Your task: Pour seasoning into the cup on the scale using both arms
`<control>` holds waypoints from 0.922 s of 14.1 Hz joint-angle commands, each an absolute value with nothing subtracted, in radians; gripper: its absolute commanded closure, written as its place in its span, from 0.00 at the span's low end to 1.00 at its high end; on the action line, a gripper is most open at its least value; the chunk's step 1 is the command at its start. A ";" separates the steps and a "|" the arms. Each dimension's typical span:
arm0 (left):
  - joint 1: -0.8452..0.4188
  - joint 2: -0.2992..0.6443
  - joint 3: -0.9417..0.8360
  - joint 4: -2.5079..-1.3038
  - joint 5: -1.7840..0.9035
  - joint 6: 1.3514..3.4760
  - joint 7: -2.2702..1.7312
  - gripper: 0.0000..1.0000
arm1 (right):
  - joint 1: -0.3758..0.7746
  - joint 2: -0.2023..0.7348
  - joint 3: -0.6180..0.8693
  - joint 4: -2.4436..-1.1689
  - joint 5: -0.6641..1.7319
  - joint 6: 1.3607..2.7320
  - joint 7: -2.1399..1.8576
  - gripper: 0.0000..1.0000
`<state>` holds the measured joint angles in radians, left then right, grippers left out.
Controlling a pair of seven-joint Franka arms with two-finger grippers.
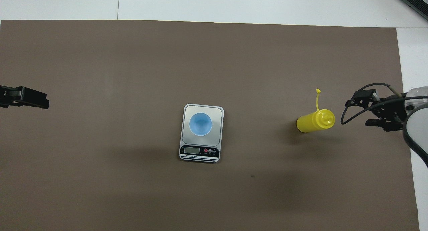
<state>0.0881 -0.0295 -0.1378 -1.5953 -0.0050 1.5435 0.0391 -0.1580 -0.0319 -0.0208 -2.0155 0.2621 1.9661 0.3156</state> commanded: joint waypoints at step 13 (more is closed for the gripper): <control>0.098 -0.044 -0.141 -1.606 0.002 1.534 0.052 0.00 | 0.071 0.040 0.008 -1.549 -0.021 1.559 0.128 0.00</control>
